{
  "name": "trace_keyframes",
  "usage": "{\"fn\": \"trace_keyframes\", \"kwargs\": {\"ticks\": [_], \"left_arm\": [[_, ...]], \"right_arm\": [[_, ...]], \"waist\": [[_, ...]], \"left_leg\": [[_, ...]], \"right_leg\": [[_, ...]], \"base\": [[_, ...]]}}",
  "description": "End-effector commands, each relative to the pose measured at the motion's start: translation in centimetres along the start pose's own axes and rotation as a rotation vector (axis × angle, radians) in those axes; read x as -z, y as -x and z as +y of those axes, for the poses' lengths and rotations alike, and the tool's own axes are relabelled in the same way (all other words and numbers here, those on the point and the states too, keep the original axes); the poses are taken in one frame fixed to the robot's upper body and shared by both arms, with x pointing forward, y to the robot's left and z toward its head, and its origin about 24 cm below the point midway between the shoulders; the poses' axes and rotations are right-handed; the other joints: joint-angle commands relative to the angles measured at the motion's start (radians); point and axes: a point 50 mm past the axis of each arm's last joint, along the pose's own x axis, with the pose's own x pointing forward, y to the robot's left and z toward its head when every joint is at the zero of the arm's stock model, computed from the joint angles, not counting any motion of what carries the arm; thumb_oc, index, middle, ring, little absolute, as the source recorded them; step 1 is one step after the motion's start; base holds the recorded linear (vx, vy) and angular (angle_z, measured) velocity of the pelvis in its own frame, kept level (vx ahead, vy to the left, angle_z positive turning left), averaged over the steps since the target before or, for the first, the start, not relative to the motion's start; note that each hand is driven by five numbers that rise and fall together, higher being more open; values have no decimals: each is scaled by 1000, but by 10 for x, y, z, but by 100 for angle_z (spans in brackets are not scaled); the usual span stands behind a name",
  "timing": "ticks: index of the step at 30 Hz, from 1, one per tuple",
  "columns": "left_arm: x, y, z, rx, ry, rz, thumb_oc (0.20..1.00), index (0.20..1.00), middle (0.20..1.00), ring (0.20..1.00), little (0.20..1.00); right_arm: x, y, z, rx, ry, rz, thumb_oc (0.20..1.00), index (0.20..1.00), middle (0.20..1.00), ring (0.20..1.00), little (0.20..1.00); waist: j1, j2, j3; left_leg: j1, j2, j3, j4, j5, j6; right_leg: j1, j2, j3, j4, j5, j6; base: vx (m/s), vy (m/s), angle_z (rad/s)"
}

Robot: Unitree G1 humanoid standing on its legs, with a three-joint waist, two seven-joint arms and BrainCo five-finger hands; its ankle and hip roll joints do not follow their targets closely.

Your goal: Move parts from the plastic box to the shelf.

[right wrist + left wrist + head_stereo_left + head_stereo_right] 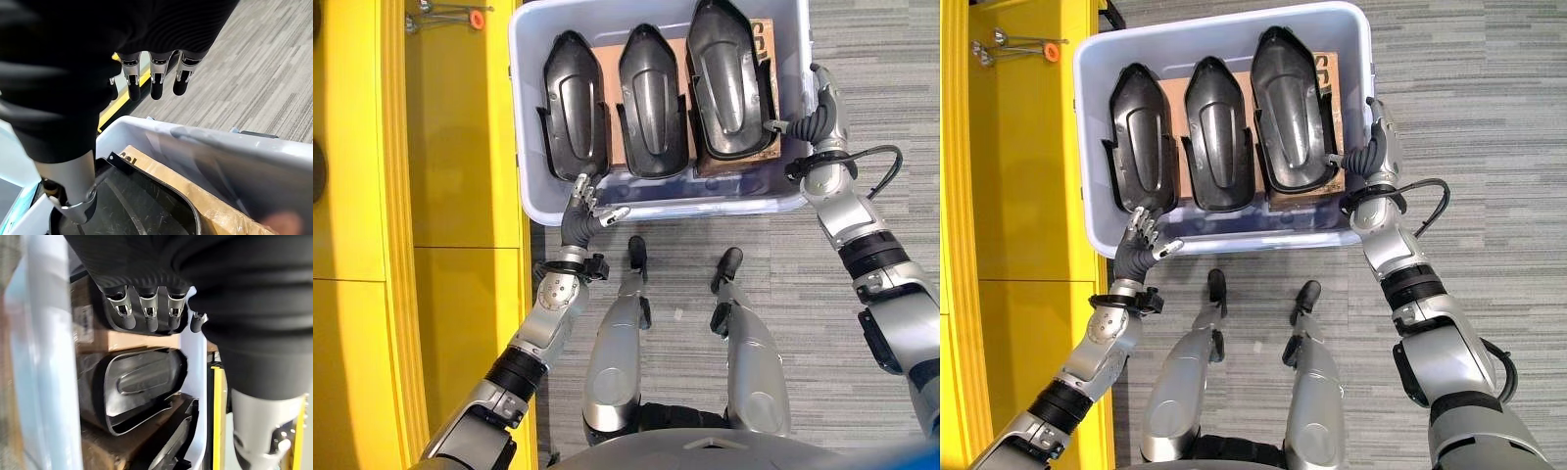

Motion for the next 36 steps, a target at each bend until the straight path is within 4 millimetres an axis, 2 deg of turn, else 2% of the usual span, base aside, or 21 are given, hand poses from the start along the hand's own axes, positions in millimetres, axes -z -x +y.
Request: {"fn": "trace_keyframes", "kwargs": {"ticks": [1, 8, 12, 14, 19, 23, 28, 31, 36], "left_arm": [[-13, 6, -17, 93, 73, -82, 1000, 1000, 1000, 1000, 1000], [-17, 7, -32, 150, 102, -83, 1000, 1000, 1000, 1000, 1000], [-15, 8, -32, 146, 107, -73, 1000, 1000, 1000, 1000, 1000], [-14, 8, -31, 148, 102, -70, 1000, 1000, 1000, 1000, 1000], [-12, 9, -29, 154, 155, -45, 1000, 1000, 1000, 1000, 1000], [-14, 11, -36, 185, 174, -59, 1000, 1000, 1000, 1000, 1000], [-13, 10, -39, 186, 173, -53, 1000, 1000, 1000, 1000, 1000], [-14, 9, -42, 184, 165, -53, 1000, 1000, 1000, 1000, 1000], [-16, 8, -47, 184, 176, -70, 1000, 1000, 1000, 1000, 1000]], "right_arm": [[-31, -14, -18, 42, 74, -135, 1000, 1000, 1000, 1000, 1000], [-36, -22, -20, 61, 249, -165, 1000, 1000, 1000, 1000, 1000], [-36, -27, -24, 82, 346, -185, 1000, 1000, 1000, 1000, 1000], [-35, -30, -27, 101, 334, -154, 1000, 1000, 1000, 1000, 1000], [-30, -34, -39, 238, 380, -113, 1000, 1000, 1000, 1000, 1000], [-17, -33, -40, 292, 310, -15, 1000, 1000, 1000, 1000, 1000], [-7, -32, -35, 250, 170, 87, 1000, 1000, 1000, 1000, 1000], [-7, -33, -38, 306, 174, 85, 1000, 1000, 1000, 1000, 1000], [-7, -27, -21, 236, 78, 112, 1000, 1000, 1000, 1000, 1000]], "waist": [[1, 25, -32], [14, 34, -32], [21, 38, -32], [25, 39, -32], [34, 44, -32], [36, 49, -32], [35, 51, -32], [35, 53, -32], [29, 54, -32]], "left_leg": [[-65, 4, -69, 26, 6, -32], [-145, 0, -85, 32, 20, -32], [-159, -4, -89, 43, 17, -32], [-168, -5, -91, 46, 18, -31], [-194, -8, -100, 62, 15, -30], [-214, -8, -100, 65, 15, -27], [-240, -10, -98, 83, 10, -28], [-267, -10, -99, 98, 7, -28], [-295, -10, -95, 109, 6, -26]], "right_leg": [[-46, -35, 26, 123, -68, 51], [-126, -39, 29, 157, -70, 53], [-137, -44, 26, 167, -74, 54], [-145, -46, 24, 171, -74, 55], [-165, -47, 22, 185, -78, 53], [-184, -48, 23, 184, -75, 51], [-208, -50, 25, 199, -79, 50], [-234, -49, 26, 216, -82, 49], [-262, -44, 32, 227, -84, 45]], "base": [[0, 0, 0], [-3, -14, 2], [2, -8, 2], [9, -6, 10], [13, -8, 5], [4, 4, 2], [10, 3, 2], [16, 4, 3], [0, 0, 0]]}}
